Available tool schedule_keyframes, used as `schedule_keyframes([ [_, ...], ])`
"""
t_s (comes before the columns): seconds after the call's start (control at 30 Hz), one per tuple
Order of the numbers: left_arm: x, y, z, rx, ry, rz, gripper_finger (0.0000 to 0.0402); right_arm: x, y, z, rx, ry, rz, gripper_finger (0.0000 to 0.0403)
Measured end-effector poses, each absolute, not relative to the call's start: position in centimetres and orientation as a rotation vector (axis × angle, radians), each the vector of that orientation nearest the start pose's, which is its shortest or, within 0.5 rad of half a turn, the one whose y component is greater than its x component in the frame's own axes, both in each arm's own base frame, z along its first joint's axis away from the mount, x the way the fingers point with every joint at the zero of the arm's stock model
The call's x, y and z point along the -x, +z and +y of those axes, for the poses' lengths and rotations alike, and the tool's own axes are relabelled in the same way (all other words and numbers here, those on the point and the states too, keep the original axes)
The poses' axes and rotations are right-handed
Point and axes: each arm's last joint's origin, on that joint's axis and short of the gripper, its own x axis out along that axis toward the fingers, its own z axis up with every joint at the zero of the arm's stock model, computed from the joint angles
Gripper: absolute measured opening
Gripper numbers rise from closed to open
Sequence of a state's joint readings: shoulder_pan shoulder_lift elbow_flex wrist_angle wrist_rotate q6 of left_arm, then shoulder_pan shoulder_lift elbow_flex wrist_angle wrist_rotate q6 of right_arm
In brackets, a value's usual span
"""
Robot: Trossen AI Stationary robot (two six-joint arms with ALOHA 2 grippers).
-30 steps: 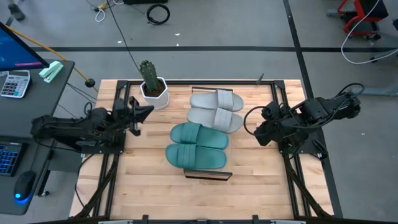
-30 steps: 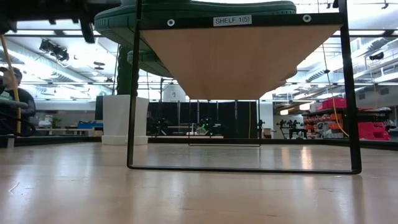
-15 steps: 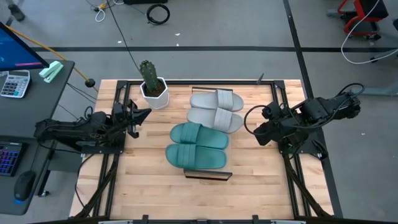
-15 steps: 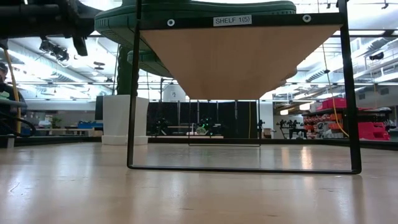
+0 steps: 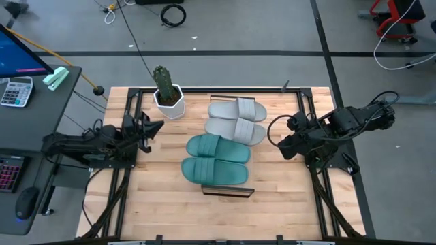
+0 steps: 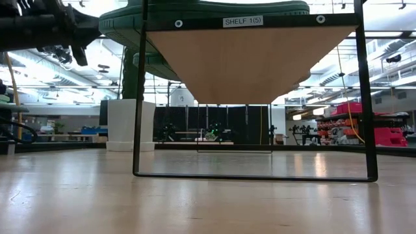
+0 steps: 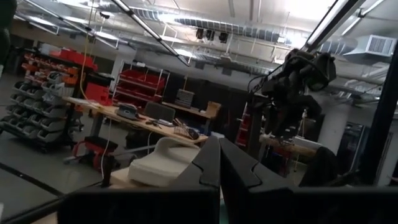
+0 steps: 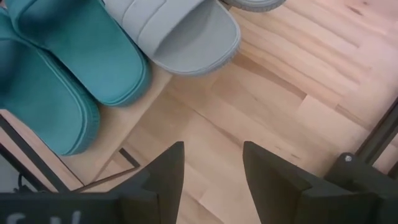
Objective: Pick and place slides into the shelf
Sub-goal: Return to Home Position
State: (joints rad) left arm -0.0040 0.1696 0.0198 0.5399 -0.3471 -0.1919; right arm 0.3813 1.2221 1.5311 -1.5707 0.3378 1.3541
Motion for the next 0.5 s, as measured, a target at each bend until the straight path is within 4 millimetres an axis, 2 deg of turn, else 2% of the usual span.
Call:
schedule_keyframes([
  [0.27,-9.73,20.45,0.92,0.227,0.295,-0.416,0.0003,-16.49,39.26,5.60,-0.775,-0.733,0.960,0.0171],
  [0.5,-10.06,19.63,0.82,0.101,0.287,-0.306,0.0003,-16.48,39.26,5.61,-0.783,-0.737,0.959,0.0171],
])
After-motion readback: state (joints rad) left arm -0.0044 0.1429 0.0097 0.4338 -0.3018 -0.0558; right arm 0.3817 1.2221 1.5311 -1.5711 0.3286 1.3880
